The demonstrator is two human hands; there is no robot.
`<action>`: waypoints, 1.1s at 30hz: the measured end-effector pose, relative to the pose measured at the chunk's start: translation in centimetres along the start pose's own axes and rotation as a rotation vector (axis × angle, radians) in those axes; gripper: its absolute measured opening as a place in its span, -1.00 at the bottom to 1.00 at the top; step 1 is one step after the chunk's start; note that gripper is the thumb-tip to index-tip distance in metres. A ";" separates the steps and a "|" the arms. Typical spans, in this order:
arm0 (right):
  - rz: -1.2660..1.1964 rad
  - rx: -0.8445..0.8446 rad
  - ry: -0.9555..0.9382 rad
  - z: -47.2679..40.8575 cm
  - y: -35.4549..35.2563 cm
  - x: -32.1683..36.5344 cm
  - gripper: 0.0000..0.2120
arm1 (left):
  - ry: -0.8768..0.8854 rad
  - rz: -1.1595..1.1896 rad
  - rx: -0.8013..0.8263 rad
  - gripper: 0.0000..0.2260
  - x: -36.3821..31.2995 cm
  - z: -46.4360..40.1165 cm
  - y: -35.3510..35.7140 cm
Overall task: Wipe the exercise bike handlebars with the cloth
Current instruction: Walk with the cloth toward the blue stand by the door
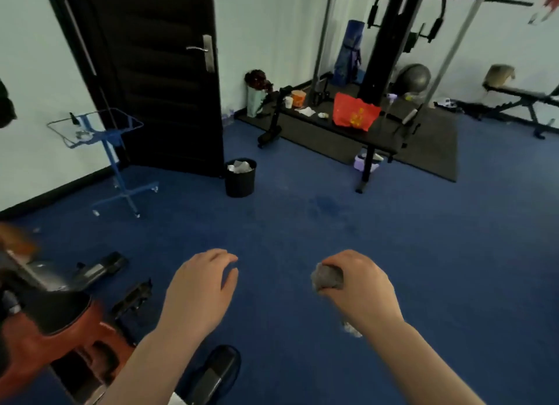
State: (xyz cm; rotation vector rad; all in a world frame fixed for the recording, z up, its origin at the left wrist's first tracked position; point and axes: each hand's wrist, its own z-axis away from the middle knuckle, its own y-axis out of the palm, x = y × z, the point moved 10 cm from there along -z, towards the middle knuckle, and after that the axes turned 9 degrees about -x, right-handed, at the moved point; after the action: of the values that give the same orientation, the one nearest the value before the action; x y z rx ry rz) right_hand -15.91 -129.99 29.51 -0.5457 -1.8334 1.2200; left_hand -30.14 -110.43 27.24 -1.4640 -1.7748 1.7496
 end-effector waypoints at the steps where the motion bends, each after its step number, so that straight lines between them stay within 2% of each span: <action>1: -0.005 0.023 -0.037 -1.8 0.2 -0.5 -0.79 | -0.045 -0.009 -0.018 -0.71 -0.1 -0.9 0.3; 9: -0.026 0.181 -0.344 -15.2 3.3 1.4 -0.74 | -0.304 -0.069 -0.133 -0.71 -0.6 -7.1 1.0; 16: -0.080 0.273 -0.521 -25.9 10.2 7.0 -0.72 | -0.488 -0.158 -0.194 -0.71 5.9 -13.9 2.2; 22: -0.094 0.287 -0.573 -37.0 13.9 12.0 -0.76 | -0.586 -0.163 -0.180 -0.70 12.1 -23.0 2.6; 26: -0.105 0.267 -0.588 -43.3 15.5 14.9 -0.72 | -0.623 -0.201 -0.187 -0.69 15.4 -27.9 1.6; 33: -0.163 0.300 -0.632 -55.5 21.8 21.9 -0.71 | -0.717 -0.197 -0.270 -0.71 22.7 -37.6 1.2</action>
State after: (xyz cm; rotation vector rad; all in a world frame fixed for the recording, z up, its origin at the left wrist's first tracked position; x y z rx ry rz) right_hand 16.25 -75.22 28.17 0.1843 -2.0854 1.6351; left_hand -11.72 -70.57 25.30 -0.7146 -2.4718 2.1501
